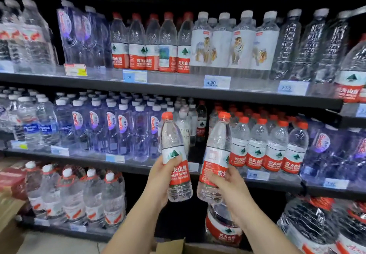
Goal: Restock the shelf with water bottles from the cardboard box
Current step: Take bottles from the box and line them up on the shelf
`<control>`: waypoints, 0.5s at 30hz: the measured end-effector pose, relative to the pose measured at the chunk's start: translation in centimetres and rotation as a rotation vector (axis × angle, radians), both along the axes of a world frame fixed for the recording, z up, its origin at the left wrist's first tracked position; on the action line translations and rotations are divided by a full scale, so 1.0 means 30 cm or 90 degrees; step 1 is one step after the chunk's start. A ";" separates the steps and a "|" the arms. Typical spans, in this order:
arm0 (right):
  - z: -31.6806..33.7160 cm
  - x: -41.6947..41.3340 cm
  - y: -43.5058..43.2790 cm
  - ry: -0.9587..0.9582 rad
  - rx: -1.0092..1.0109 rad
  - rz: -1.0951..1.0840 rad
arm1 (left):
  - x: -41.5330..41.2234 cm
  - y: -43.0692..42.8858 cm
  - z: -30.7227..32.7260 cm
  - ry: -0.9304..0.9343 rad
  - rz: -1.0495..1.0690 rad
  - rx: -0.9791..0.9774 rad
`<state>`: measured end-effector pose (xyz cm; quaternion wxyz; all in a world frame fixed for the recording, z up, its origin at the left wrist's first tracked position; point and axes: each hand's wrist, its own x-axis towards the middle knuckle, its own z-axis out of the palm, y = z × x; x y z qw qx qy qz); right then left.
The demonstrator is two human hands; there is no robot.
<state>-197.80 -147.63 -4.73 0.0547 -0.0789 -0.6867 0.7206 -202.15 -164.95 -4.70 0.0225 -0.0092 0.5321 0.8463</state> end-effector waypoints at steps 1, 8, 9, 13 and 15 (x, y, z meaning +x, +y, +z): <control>-0.002 -0.046 -0.007 0.008 0.014 0.014 | -0.042 -0.008 -0.004 0.007 0.001 -0.008; -0.013 -0.346 -0.099 0.135 0.137 -0.097 | -0.192 -0.047 0.007 0.061 0.013 -0.048; -0.021 -0.377 -0.103 0.146 0.154 -0.105 | -0.203 -0.052 0.008 0.066 0.014 -0.056; -0.050 -0.480 -0.102 0.179 0.174 -0.141 | -0.257 -0.067 -0.006 0.067 0.022 -0.062; -0.059 -0.528 -0.099 0.174 0.183 -0.145 | -0.281 -0.062 -0.016 0.070 0.035 -0.056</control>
